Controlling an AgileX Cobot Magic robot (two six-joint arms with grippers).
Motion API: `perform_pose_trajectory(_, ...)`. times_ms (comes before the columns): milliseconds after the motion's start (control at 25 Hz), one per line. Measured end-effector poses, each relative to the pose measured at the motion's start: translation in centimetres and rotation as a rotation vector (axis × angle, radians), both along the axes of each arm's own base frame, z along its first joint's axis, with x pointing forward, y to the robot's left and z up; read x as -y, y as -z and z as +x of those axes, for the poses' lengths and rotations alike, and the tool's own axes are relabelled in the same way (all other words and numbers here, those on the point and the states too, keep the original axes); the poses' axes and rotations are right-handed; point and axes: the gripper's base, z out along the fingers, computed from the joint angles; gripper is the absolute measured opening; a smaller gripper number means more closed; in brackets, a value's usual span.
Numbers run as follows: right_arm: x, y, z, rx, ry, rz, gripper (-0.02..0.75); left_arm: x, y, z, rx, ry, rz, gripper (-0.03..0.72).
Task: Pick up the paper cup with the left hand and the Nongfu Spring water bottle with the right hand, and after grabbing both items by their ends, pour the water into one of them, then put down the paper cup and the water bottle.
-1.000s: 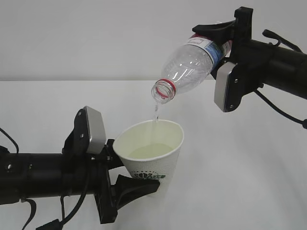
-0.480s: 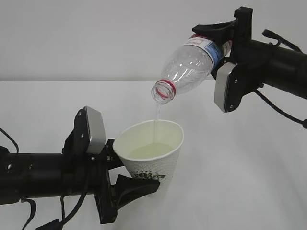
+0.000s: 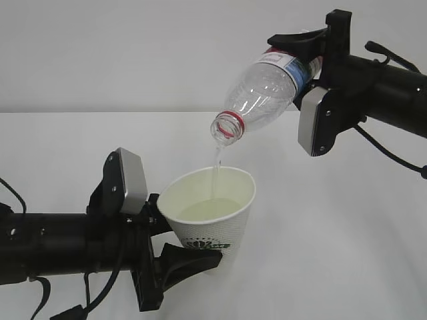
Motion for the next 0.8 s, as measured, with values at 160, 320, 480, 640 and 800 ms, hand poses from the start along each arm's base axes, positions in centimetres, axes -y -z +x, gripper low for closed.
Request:
perform_pose_trajectory(160, 0.00, 0.00, 0.00, 0.003, 0.000, -0.003, 0.438, 0.00, 0.00, 0.00, 0.000, 0.000, 0.000, 0.470)
perform_pose_trajectory(320, 0.01, -0.01, 0.01, 0.002, 0.001, -0.002, 0.437, 0.00, 0.00, 0.00, 0.000, 0.000, 0.000, 0.470)
perform_pose_trajectory(480, 0.02, -0.01, 0.02, 0.003, 0.003, -0.001, 0.437, 0.00, 0.00, 0.00, 0.000, 0.000, 0.000, 0.470)
perform_pose_trajectory(640, 0.02, -0.02, 0.02, 0.005, 0.003, -0.002, 0.437, 0.00, 0.00, 0.00, 0.000, 0.000, 0.000, 0.470)
perform_pose_trajectory(800, 0.03, -0.02, 0.03, 0.006, 0.004, -0.003, 0.437, 0.00, 0.00, 0.00, 0.000, 0.000, 0.000, 0.470)
